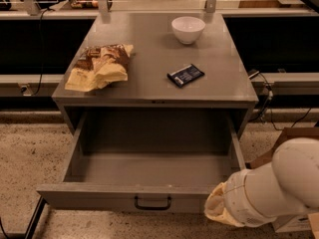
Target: Close top drawer
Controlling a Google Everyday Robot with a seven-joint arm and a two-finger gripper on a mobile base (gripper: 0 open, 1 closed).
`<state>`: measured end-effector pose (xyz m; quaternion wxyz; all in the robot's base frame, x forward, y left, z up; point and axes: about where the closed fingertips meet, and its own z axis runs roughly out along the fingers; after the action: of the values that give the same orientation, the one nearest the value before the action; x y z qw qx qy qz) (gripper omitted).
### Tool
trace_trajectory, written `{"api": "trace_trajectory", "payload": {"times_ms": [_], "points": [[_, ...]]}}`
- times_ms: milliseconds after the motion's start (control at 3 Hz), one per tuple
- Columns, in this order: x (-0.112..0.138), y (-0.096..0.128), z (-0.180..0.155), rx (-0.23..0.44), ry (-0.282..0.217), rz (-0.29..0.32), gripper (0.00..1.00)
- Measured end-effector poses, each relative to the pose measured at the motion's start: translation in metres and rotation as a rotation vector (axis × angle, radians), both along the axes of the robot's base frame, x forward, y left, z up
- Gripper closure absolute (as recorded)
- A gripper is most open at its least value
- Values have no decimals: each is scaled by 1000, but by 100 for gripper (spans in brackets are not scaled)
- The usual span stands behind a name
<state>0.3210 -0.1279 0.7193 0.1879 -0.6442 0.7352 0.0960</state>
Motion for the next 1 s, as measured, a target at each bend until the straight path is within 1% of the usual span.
{"api": "trace_trajectory", "payload": {"times_ms": [333, 667, 1000], "points": [[0, 13, -33, 20, -30, -42, 100], [2, 18, -55, 17, -68, -73, 100], [6, 19, -78, 6, -83, -106, 100]]}}
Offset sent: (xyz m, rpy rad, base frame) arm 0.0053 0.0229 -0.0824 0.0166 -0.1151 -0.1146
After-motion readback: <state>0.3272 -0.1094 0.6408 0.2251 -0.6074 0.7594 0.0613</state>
